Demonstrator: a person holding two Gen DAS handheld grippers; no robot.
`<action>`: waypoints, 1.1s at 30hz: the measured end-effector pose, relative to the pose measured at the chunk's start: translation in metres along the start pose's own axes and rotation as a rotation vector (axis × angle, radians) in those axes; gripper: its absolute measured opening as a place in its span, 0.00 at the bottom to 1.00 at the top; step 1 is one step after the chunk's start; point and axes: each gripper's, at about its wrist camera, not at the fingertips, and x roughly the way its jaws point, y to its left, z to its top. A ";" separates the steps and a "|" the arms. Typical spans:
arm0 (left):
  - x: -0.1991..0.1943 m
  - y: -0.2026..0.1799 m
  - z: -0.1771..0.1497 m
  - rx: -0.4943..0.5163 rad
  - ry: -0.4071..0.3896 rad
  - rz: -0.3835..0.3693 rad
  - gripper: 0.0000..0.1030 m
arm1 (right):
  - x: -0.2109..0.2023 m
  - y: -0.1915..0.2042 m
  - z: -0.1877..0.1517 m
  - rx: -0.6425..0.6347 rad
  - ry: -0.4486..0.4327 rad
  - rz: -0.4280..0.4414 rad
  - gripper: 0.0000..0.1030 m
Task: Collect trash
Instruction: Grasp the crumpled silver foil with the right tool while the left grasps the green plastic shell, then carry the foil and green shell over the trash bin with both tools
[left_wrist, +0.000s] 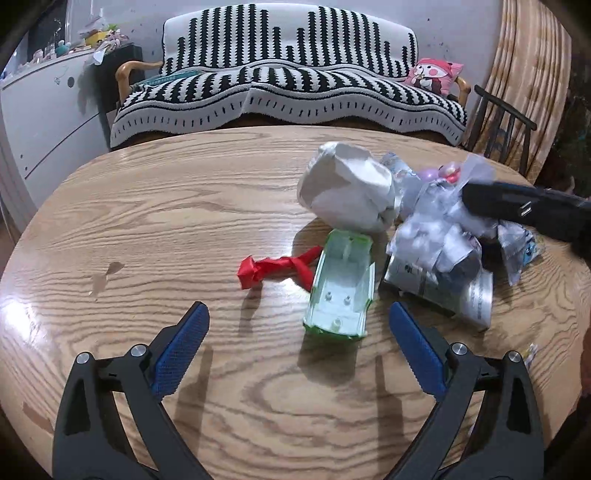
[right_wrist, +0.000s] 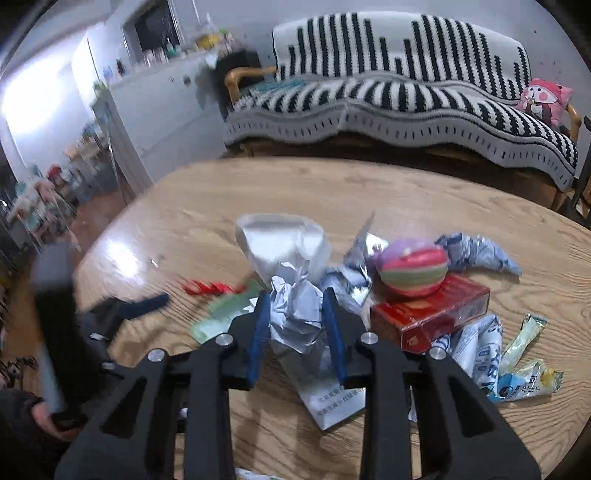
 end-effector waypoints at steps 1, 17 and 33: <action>0.000 -0.001 0.002 -0.001 -0.003 -0.009 0.92 | -0.007 -0.002 0.001 0.013 -0.018 0.020 0.28; -0.007 -0.032 0.006 0.060 0.004 -0.025 0.32 | -0.064 -0.040 -0.020 0.093 -0.056 0.085 0.28; -0.075 -0.183 0.017 0.217 -0.099 -0.238 0.32 | -0.194 -0.159 -0.101 0.209 -0.084 -0.236 0.28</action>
